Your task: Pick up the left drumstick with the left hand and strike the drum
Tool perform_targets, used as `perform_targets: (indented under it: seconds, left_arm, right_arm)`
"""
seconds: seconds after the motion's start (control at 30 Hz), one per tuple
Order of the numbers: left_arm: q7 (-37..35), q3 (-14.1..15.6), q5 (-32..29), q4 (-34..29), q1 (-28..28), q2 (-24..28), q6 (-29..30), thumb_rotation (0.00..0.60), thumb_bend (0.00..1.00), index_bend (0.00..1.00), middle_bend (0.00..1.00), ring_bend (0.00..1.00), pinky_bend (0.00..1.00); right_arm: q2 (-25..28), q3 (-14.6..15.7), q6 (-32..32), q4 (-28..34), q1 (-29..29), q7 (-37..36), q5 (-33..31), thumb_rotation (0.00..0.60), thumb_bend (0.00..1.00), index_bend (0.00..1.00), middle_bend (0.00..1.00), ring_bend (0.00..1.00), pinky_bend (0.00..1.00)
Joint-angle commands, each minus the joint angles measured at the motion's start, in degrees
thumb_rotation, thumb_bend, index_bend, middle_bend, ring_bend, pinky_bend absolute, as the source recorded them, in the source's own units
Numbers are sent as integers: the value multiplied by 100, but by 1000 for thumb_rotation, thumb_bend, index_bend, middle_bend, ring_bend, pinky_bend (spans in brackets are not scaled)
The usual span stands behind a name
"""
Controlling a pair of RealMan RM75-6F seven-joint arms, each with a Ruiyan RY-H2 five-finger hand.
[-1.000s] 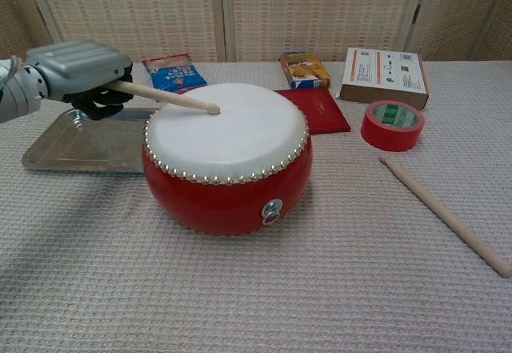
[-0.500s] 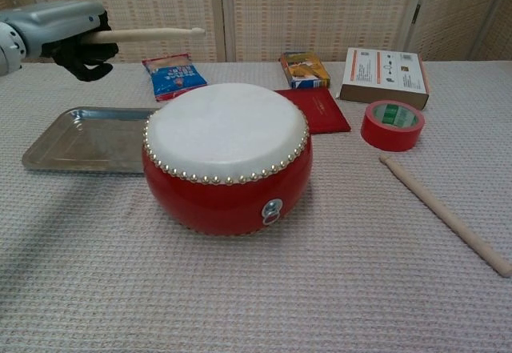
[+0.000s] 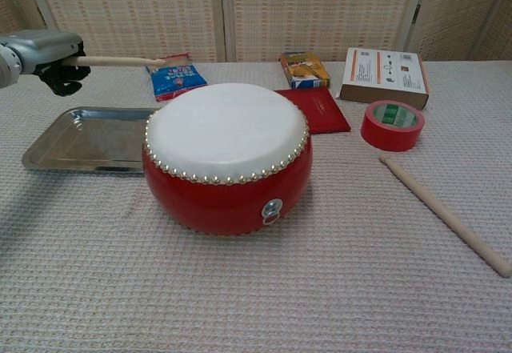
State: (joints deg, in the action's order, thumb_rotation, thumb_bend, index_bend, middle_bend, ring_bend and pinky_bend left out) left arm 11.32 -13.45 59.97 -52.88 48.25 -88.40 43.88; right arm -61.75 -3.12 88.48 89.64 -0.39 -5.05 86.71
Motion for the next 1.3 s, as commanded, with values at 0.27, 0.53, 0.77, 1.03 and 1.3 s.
perform_targets:
  seconds: [0.27,0.53,0.77,1.03,1.3]
  left_arm:
    - [75,165,54,851,409,-509,-801,600,604,767,778,670,791]
    - [91,119,-97,700,457,-384,-1055,600,600,424,421,355,526]
    - [11,37,-373,370,459,-148,-1284,600,469,74,109,54,204]
    - [-229,-113,-715,139,431,10,-1338,600,276,0,0,0,99]
    - [-473,-128,-895,-94,353,213,-1445,600,230,0,0,0,81]
  right_arm:
    - [-5,-28,-25,26,-11,45,-104,600,117,68,54,0,0]
    - [-28,-51,-109,-3,38,25,-141,600,117,67,54,0,0]
    - [-36,-65,-150,-41,65,-18,-156,600,118,66,54,0,0]
    - [-31,-70,-121,-54,50,-49,-163,600,117,65,54,0,0]
    - [-22,-66,-78,-47,32,-69,-139,600,117,65,54,0,0]
